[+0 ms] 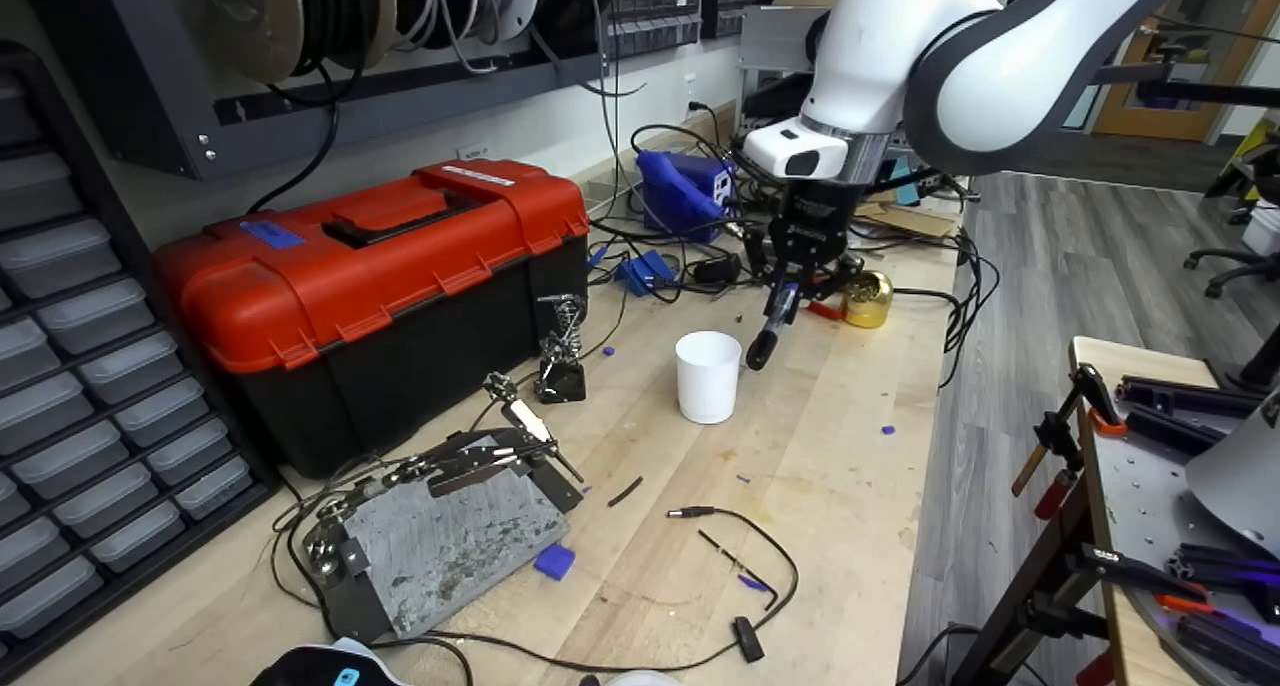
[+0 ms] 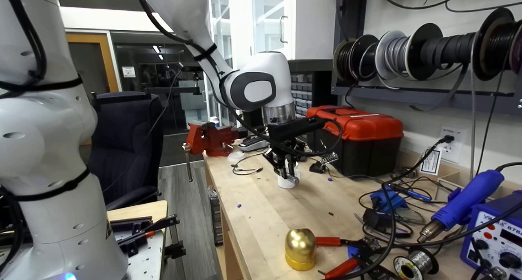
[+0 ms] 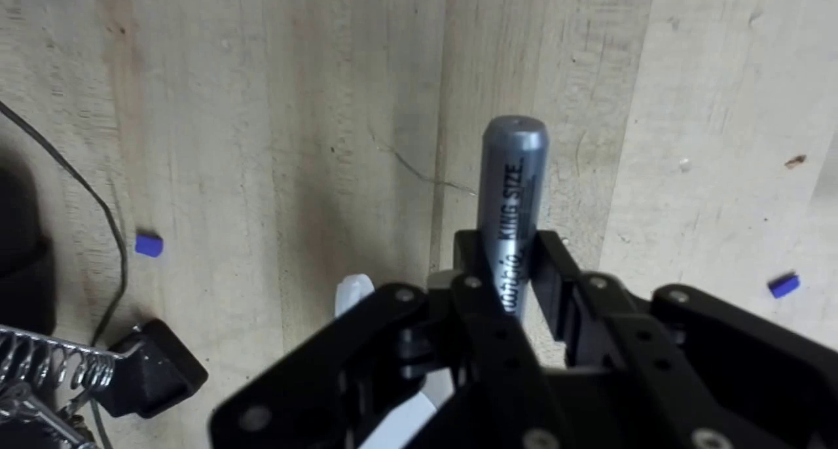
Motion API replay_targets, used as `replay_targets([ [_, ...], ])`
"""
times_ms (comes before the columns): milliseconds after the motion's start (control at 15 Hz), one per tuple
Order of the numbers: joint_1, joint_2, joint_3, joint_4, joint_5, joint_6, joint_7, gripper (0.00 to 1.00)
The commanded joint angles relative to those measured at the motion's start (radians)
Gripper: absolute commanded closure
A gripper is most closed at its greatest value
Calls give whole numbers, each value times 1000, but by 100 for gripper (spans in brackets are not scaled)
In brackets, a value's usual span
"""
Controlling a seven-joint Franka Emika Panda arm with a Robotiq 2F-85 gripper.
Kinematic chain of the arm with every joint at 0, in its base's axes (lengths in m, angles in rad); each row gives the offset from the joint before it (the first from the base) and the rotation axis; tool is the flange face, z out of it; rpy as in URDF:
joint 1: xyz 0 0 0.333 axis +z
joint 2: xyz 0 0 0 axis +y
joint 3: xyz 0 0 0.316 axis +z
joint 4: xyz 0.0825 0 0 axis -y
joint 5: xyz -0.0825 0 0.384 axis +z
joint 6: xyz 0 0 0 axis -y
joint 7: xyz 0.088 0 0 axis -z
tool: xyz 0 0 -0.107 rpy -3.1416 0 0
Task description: Put the black marker into the white cup
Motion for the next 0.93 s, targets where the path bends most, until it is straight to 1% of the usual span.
replay_targets([
  [0, 16, -57, -28, -4, -131, -24, 117, 94],
  [467, 31, -42, -22, 72, -310, -49, 242, 94],
  [867, 60, -31, -8, 115, -400, -73, 283, 94],
])
